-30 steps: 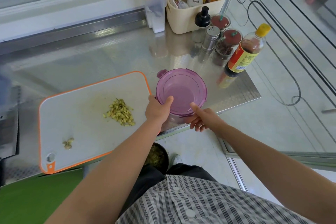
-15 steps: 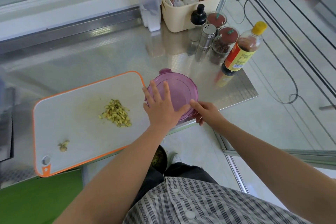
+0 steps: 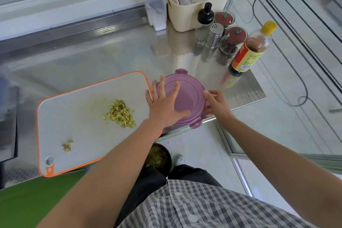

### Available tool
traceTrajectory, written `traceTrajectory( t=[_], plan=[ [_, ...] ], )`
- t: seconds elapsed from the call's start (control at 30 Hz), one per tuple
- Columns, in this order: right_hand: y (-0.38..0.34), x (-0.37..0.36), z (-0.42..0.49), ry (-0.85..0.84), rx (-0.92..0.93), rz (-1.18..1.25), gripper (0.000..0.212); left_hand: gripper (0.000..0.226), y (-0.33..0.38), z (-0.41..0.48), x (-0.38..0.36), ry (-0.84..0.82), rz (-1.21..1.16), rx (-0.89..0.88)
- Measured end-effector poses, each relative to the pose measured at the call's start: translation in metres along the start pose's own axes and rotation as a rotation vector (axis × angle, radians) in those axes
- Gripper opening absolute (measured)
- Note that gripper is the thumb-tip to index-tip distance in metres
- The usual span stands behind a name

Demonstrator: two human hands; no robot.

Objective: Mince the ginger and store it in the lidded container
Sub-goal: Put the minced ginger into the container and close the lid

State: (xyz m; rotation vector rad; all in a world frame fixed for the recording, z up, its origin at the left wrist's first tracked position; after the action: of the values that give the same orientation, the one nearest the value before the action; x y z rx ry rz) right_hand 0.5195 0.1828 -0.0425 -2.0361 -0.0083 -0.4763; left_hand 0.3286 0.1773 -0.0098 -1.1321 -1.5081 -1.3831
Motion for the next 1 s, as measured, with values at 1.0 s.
traceTrajectory(
  t=[1.0],
  plan=[
    [-0.025,0.006,0.005,0.070,0.247,-0.126,0.044,0.016,0.028,-0.016,0.005,0.096,-0.200,-0.506]
  ],
)
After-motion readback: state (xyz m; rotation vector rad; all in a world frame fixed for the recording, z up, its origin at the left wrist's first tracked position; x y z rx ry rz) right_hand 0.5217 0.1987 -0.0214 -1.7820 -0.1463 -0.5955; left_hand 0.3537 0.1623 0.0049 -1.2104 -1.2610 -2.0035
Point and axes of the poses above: each hand's wrist, its own z-axis towards the middle knuckle, its own x-axis out of the back of the hand, y = z × x, the point moved 4 cm from there along z, towards the middle knuckle, and after that the axes turned 14 degrees about y, right-handed, at the moved point
